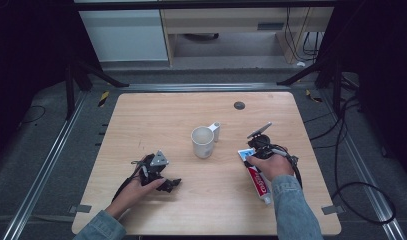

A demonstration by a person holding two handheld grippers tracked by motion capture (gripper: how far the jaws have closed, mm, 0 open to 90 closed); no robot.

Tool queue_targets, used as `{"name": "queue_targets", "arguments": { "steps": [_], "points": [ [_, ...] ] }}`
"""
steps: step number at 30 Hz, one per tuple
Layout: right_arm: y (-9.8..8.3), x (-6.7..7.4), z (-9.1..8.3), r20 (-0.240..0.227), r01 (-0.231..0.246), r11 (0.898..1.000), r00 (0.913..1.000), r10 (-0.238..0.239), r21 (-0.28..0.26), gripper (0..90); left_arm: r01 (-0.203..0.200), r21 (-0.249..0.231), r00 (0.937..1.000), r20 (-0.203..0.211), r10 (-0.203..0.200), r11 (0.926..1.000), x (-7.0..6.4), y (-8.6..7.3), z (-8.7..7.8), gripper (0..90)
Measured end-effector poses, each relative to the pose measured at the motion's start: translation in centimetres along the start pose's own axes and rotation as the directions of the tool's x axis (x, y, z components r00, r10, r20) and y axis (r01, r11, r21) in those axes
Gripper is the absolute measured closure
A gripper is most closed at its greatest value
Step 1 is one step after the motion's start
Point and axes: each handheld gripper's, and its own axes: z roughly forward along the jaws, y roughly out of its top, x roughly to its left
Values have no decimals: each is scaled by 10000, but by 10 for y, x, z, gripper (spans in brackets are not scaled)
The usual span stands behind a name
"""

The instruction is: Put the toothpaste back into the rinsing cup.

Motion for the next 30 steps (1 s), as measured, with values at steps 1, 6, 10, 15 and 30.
{"name": "queue_targets", "arguments": {
  "steps": [1,6,10,15,30],
  "points": [
    [2,3,4,-22,96,9998,10000,-95,186,332,2,-6,10000,11,-2,10000,0,0,0,0],
    [6,3,14,7,53,9991,10000,-54,424,332,-27,18,10000,7,27,10000,0,0,0,0],
    [7,2,21,10,-14,9984,10000,13,569,335,-7,-1,10000,10,7,10000,0,0,0,0],
    [6,-1,30,4,-186,9965,9998,186,819,351,-29,19,10000,17,29,10000,0,0,0,0],
    [7,-4,38,99,-312,9927,9995,303,1161,409,-51,34,10000,18,51,10000,0,0,0,0]
  ]
}}
